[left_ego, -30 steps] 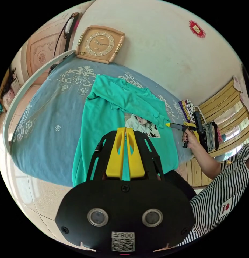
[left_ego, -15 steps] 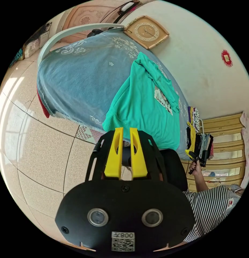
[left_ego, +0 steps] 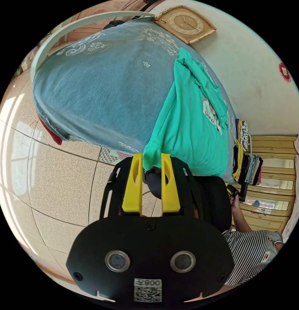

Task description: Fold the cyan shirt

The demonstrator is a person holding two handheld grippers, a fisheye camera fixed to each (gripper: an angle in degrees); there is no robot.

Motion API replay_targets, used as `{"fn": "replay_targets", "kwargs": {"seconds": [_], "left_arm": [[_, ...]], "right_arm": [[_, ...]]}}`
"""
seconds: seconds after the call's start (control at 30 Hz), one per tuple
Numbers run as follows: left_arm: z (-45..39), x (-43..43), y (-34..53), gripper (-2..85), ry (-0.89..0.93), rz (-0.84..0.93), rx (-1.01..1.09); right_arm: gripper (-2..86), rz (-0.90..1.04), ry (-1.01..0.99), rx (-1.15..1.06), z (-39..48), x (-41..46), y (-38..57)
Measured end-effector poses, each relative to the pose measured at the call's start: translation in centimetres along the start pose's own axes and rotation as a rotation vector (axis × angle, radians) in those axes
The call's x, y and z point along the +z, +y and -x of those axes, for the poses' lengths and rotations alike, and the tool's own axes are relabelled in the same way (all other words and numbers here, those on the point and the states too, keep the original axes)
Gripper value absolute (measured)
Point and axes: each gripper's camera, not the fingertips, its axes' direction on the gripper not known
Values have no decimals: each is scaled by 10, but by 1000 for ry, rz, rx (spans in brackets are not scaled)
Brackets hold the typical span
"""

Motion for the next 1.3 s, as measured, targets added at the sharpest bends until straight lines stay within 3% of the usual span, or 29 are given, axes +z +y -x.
{"fn": "replay_targets", "kwargs": {"seconds": [0.33, 0.67, 0.93, 1.3], "left_arm": [[25, 26, -24, 69, -50, 135, 52], [69, 40, -5, 55, 36, 117, 5], [99, 47, 25, 31, 98, 67, -35], [125, 27, 77, 26, 378, -129, 60]], "right_arm": [[82, 16, 56, -1, 3, 26, 6], [63, 92, 163, -115, 29, 61, 3], [22, 100, 104, -178, 55, 57, 28], [7, -40, -171, -387, 123, -49, 78]]}}
